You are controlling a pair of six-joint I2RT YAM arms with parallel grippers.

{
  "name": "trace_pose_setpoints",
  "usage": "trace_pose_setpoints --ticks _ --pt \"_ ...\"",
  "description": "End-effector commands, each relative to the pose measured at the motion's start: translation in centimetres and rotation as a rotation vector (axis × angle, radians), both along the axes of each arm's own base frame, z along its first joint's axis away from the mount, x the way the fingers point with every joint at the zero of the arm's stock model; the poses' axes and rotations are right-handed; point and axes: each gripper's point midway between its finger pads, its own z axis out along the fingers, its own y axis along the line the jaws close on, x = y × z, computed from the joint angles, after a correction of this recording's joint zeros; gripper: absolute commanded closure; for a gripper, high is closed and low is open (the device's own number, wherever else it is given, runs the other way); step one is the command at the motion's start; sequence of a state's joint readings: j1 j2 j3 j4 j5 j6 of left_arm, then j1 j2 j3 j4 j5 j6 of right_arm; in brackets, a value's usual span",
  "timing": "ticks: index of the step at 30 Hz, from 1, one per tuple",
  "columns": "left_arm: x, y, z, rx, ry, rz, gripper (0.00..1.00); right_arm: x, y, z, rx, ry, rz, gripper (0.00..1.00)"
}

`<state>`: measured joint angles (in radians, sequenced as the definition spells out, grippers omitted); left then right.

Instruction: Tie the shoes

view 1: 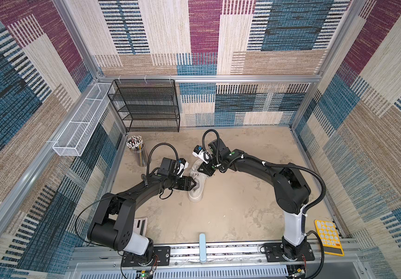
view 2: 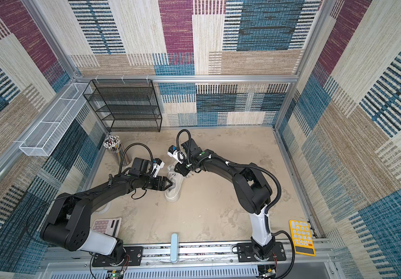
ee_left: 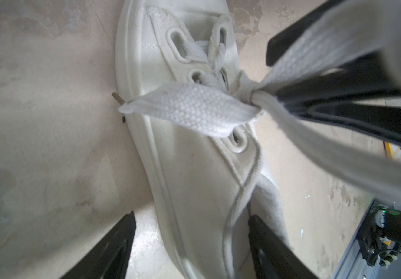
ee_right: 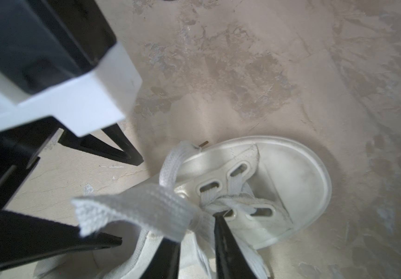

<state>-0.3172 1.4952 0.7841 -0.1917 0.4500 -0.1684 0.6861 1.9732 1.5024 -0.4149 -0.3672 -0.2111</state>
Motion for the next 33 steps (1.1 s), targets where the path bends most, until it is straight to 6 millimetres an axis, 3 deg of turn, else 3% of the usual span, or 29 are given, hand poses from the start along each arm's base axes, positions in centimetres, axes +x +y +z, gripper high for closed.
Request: trace_pose_setpoints --ticks 1,9,13,21,33 --pt "0.1 -0.1 0.4 -0.003 -0.009 -0.006 0.23 0.1 0.7 1.3 0.046 -0.026 0.018 0.83" --pt "0.0 -0.1 0.4 -0.002 -0.006 -0.005 0.23 0.3 1.2 1.8 0.065 -0.024 0.025 0.85" --pt "-0.1 -0.1 0.4 -0.001 -0.007 -0.007 0.23 0.4 1.4 1.9 0.067 -0.025 0.029 1.00" --pt "-0.2 0.0 0.0 0.001 0.004 -0.007 0.23 1.1 1.5 3.7 0.079 -0.069 0.018 1.00" --pt "-0.3 -0.1 -0.1 -0.002 0.003 -0.007 0.23 1.4 1.7 4.9 0.093 -0.083 0.017 1.00"
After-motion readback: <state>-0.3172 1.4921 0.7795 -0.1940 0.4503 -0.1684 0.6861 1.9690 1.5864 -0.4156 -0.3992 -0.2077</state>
